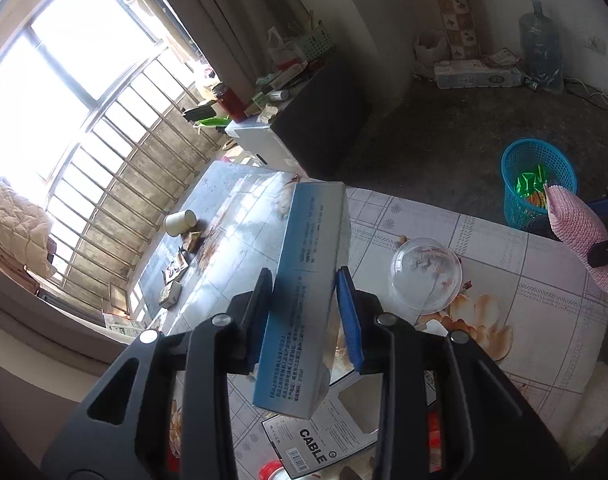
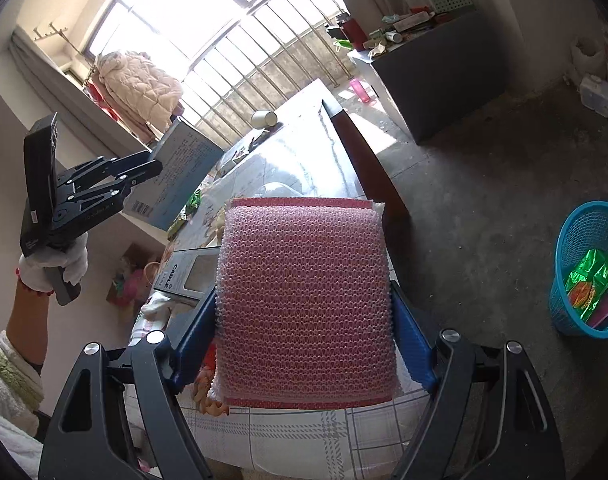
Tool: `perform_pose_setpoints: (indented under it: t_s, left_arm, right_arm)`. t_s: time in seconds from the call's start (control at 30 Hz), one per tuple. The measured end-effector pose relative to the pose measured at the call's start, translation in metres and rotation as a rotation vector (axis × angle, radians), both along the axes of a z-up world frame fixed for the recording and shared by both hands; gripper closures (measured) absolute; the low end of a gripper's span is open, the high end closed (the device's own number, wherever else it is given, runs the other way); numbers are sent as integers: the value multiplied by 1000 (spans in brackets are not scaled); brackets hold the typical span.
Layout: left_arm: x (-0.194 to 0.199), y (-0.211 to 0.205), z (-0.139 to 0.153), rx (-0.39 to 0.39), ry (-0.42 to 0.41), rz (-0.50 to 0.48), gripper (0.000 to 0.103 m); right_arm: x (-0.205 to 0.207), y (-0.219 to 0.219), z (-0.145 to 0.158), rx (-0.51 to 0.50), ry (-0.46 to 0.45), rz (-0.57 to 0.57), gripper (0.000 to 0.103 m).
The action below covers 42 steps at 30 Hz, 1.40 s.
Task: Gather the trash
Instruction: 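Carry the box and pad over the wastebasket and open both grippers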
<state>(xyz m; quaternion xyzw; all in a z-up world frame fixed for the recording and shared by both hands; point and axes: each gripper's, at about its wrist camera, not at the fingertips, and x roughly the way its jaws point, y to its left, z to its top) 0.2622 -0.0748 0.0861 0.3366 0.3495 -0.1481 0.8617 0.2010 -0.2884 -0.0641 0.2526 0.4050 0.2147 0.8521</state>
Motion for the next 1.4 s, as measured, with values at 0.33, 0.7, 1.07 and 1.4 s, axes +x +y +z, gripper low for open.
perform_pose_setpoints:
  t_s: [0.33,0.7,1.07,1.4]
  left_arm:
    - [-38,-127,5,-191,142,-177,72]
    - [-8,-327,-118,-260,553,-174,72]
    - [68,-426,-230,-253,693,20,70]
    - [93,-413,-256,-295,703,95,50]
  right_arm:
    - [-67,-105,-21,162,25,-308,25]
    - [-119,-257,-113,324,208,-735,25]
    - [-26,-321,-224,594,285,-804,20]
    - [-14,-344,-303,554,404,-912,17]
